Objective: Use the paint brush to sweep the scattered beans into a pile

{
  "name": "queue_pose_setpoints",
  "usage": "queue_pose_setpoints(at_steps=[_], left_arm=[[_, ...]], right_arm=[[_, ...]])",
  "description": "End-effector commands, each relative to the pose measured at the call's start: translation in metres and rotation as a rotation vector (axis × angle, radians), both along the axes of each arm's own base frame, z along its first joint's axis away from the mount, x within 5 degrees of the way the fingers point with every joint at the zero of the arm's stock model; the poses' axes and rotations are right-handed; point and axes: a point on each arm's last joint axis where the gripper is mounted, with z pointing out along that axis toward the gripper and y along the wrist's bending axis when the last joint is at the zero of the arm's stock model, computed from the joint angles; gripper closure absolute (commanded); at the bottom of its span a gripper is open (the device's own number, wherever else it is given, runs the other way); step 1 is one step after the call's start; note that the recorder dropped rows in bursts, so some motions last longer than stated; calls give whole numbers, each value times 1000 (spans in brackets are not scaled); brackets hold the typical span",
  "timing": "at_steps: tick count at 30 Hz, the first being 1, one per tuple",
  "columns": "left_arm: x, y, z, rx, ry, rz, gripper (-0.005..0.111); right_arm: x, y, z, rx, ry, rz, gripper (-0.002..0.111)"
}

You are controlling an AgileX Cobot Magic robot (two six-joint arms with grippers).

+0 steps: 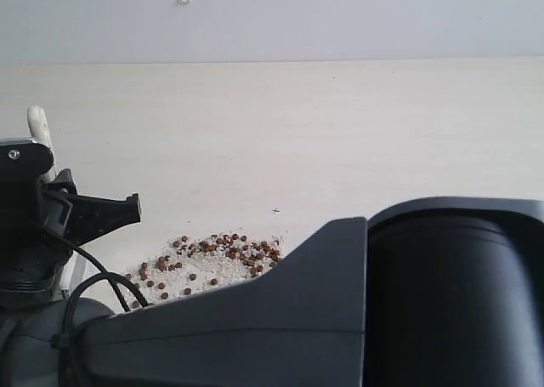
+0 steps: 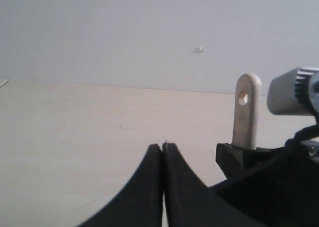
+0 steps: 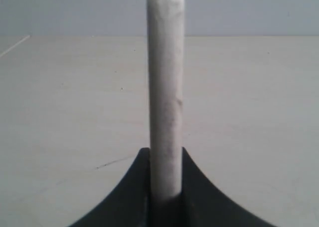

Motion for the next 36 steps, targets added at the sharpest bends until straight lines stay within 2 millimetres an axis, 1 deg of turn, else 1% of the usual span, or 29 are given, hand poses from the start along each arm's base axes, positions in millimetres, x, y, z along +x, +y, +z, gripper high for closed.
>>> queue_pose_setpoints(at_steps=[1, 6, 11, 14, 18, 26, 31, 34, 36], left_arm=[[0, -1, 0, -7, -4, -8, 107], [0, -1, 0, -7, -4, -8, 107], [0, -1, 0, -7, -4, -8, 107], [0, -1, 0, -7, -4, -8, 107], [0, -1, 0, -7, -4, -8, 107], [0, -1, 0, -7, -4, -8, 107], [0, -1, 0, -7, -4, -8, 107], [0, -1, 0, -7, -4, -8, 107], [0, -1, 0, -7, -4, -8, 107]], right_arm=[[7, -3, -3, 13, 32, -41, 108], [11, -6, -3, -3, 30, -61, 108], [11, -11, -2, -104, 8, -80, 108], [13, -15, -1, -126, -5, -117, 108], [14, -16, 0, -170, -22, -115, 108], [28, -26, -4, -243, 14, -160, 108], [34, -34, -4, -298, -16, -184, 108], [44, -41, -7, -310, 0, -211, 108], [48, -42, -1, -305, -25, -208, 108]])
